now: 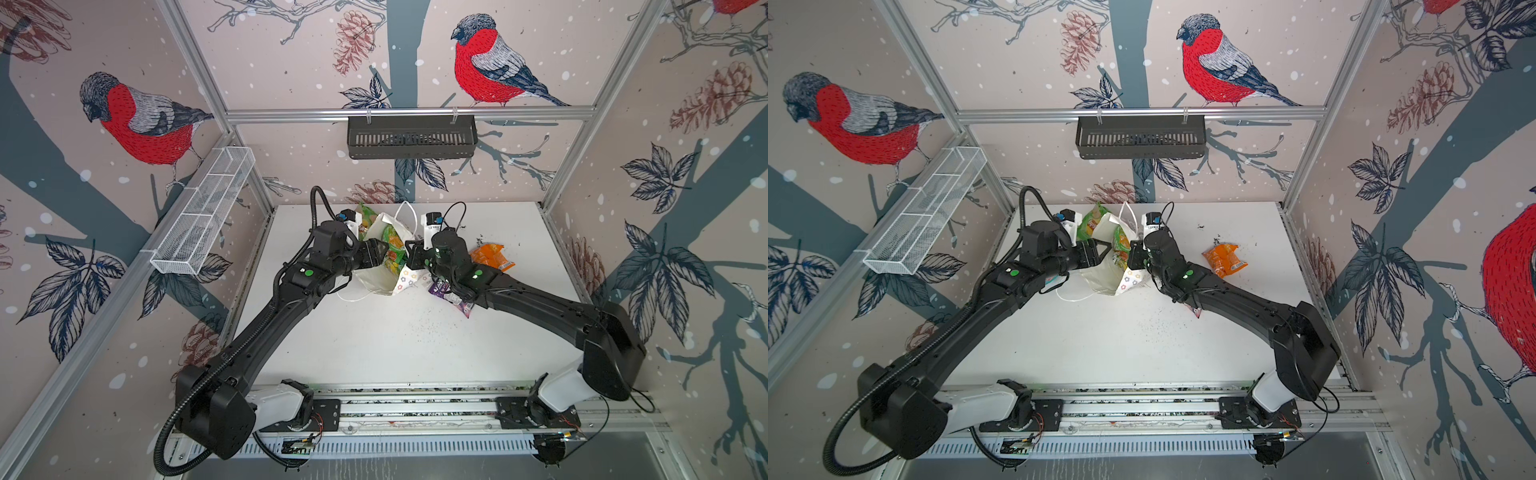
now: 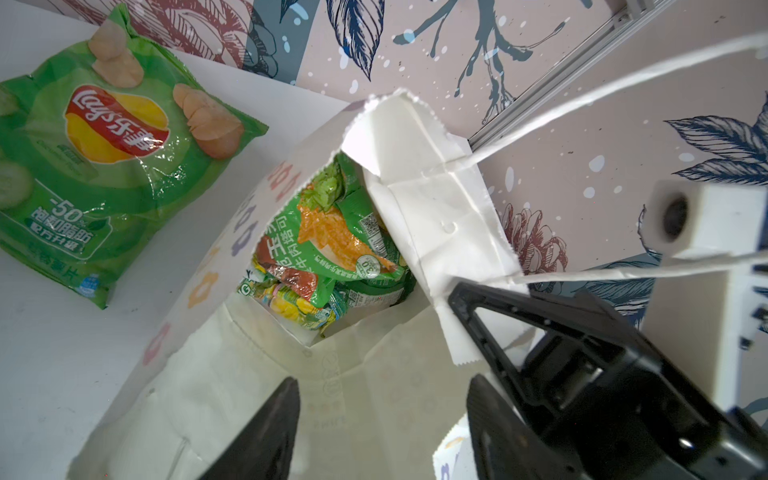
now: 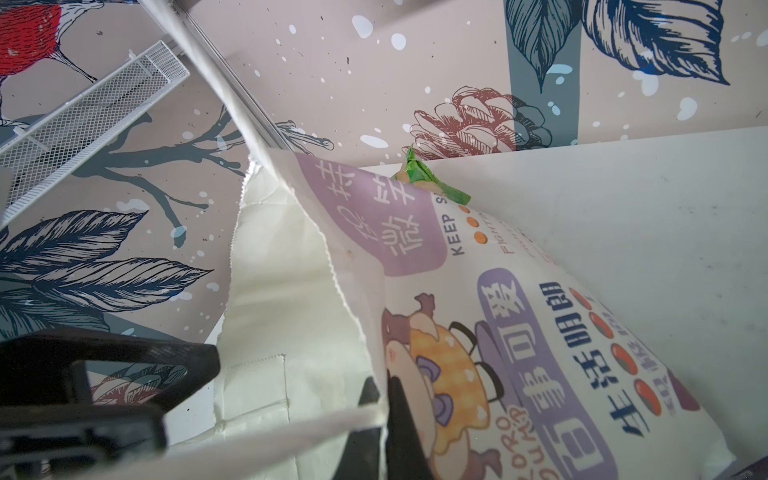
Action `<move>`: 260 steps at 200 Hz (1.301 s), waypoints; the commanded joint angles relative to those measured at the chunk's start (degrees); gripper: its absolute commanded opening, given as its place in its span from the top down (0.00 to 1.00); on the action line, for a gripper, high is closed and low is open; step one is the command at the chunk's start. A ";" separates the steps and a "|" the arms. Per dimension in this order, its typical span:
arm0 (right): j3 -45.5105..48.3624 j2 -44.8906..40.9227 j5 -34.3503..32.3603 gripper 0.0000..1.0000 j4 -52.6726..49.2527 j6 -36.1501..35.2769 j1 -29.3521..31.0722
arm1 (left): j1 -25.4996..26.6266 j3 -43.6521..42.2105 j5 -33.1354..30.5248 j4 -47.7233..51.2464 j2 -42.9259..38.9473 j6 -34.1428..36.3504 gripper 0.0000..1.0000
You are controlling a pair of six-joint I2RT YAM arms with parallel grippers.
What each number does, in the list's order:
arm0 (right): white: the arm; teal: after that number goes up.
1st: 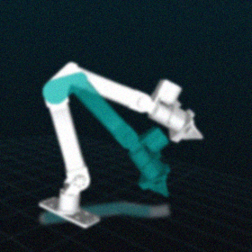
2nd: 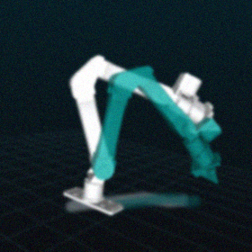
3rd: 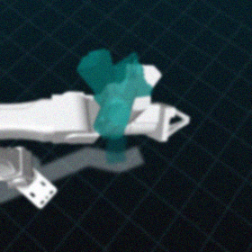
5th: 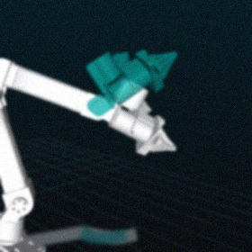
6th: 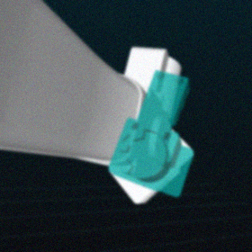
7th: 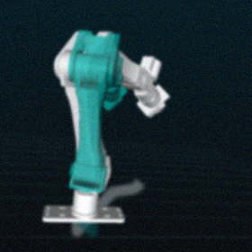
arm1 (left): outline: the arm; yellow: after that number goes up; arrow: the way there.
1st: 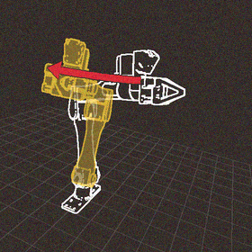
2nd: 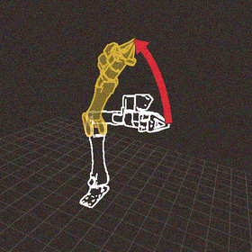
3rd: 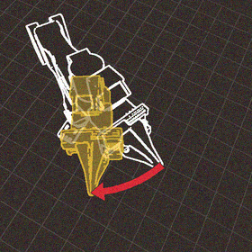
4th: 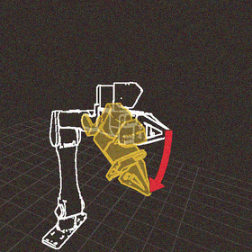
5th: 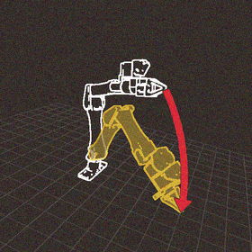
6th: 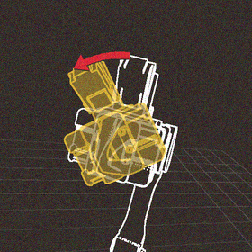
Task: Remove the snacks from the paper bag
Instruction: 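Move the left gripper back over the bag opening while the right gripper holds the rim, then lower the left gripper into the bag toward the remaining green packet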
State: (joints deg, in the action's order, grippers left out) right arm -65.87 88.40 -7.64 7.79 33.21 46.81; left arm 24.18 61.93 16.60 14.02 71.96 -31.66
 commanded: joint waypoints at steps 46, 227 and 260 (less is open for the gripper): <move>0.03 -0.84 1.12 1.00 1.88 0.70 -0.05 | 0.16 0.15 -0.91 -7.04 6.54 -1.04 0.35; -1.02 0.08 2.67 1.00 2.49 1.23 -0.58 | 3.54 3.43 -9.08 -16.87 19.62 -7.44 0.19; -0.93 0.21 3.15 1.00 2.83 1.33 -0.89 | 4.12 3.90 -11.38 -17.35 20.52 -6.58 0.14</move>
State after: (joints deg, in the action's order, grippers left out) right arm -66.37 88.40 -5.76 7.75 34.26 46.06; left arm 28.03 65.47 7.35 0.60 91.66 -37.63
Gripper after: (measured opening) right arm 0.058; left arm 0.839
